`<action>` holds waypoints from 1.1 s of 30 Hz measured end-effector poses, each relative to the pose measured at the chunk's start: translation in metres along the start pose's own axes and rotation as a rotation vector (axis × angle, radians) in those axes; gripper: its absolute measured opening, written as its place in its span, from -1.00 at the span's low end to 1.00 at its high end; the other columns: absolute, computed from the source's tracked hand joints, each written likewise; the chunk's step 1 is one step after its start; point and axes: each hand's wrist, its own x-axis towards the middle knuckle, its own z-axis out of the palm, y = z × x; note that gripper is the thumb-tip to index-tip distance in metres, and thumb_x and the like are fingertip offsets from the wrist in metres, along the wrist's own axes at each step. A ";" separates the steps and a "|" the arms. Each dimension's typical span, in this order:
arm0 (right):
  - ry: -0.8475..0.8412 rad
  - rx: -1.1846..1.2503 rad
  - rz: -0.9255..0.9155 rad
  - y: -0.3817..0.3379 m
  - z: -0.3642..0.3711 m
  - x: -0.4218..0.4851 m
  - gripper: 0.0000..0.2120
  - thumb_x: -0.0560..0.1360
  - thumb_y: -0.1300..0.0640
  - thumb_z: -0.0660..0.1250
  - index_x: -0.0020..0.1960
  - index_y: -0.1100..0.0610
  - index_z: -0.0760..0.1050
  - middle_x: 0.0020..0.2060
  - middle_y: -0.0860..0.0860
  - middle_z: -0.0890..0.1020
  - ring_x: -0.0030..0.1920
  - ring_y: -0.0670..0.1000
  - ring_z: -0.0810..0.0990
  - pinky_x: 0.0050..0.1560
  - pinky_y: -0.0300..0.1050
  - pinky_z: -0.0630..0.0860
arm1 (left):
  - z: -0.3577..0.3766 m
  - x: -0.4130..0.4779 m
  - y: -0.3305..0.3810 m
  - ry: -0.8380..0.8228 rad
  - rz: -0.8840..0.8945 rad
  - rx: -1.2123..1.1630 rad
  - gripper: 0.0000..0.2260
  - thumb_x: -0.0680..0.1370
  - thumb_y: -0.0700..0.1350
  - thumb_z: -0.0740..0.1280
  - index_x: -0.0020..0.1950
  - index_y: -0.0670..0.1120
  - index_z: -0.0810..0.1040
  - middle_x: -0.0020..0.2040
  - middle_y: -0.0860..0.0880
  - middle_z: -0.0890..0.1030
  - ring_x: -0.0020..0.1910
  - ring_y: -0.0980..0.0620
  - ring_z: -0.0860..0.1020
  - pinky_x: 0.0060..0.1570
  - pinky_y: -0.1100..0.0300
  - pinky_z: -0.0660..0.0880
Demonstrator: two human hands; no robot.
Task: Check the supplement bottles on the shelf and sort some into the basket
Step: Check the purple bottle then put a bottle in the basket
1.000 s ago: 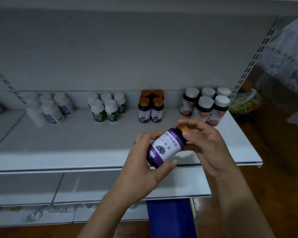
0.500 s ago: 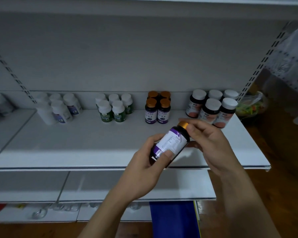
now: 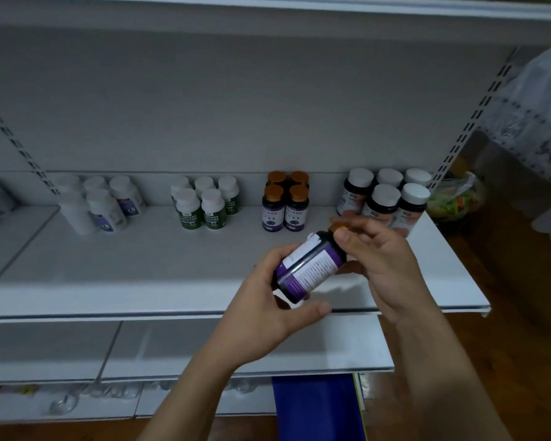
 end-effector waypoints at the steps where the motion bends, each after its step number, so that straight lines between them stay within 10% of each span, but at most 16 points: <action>1: 0.027 -0.024 0.008 -0.001 0.002 0.000 -0.67 0.29 0.01 0.42 -0.01 0.14 0.58 -0.23 -0.02 0.71 -0.21 -0.07 0.67 -0.28 -0.20 0.58 | 0.000 0.002 -0.001 0.032 -0.005 0.064 -0.47 0.35 -0.07 0.59 0.22 0.21 0.47 0.04 0.13 0.59 -0.05 0.09 0.62 -0.06 0.13 0.61; 10: -0.162 -0.042 -0.003 -0.003 -0.013 -0.002 -0.54 0.26 -0.29 0.48 0.01 0.00 0.69 -0.03 0.05 0.71 -0.03 -0.01 0.67 -0.14 -0.23 0.58 | 0.005 0.000 0.008 0.094 0.003 -0.027 -0.76 0.57 0.12 0.17 0.12 0.05 0.50 -0.14 -0.01 0.65 -0.26 -0.07 0.63 -0.20 0.01 0.56; 17: -0.292 0.093 -0.031 -0.001 -0.020 -0.004 -0.54 0.25 -0.05 0.59 0.12 0.01 0.64 0.05 0.17 0.66 0.05 0.04 0.63 -0.01 -0.16 0.57 | 0.004 -0.002 0.016 0.124 -0.060 -0.154 -0.59 0.66 0.08 0.01 0.03 -0.18 0.52 -0.32 -0.15 0.63 -0.40 -0.04 0.55 -0.25 0.10 0.54; 21: -0.025 -0.068 -0.013 -0.010 -0.002 -0.003 -0.71 0.29 -0.02 0.42 -0.07 0.13 0.62 -0.31 -0.03 0.70 -0.30 -0.12 0.63 -0.33 -0.27 0.54 | 0.000 -0.003 0.009 0.038 -0.062 -0.093 -0.54 0.45 0.35 0.26 0.07 -0.01 0.51 -0.17 -0.02 0.64 -0.27 -0.01 0.57 -0.25 0.11 0.53; 25: 0.131 -0.252 0.030 -0.010 0.013 0.000 -0.53 0.22 -0.24 0.40 -0.18 0.18 0.60 -0.42 -0.02 0.66 -0.43 -0.09 0.58 -0.46 -0.20 0.50 | 0.000 -0.004 0.005 0.013 -0.030 0.082 -0.58 0.32 0.14 0.53 0.09 0.15 0.47 -0.11 0.14 0.61 -0.17 0.01 0.61 -0.10 0.03 0.59; 33: -0.054 -0.156 0.098 -0.001 0.007 -0.001 -0.61 0.42 -0.18 0.26 0.05 0.07 0.61 -0.19 0.05 0.70 -0.16 0.05 0.69 -0.25 -0.05 0.59 | -0.010 -0.006 0.006 0.039 -0.046 0.004 -0.62 0.43 0.22 0.26 0.20 0.15 0.45 -0.08 0.05 0.68 -0.17 0.12 0.64 -0.17 0.18 0.56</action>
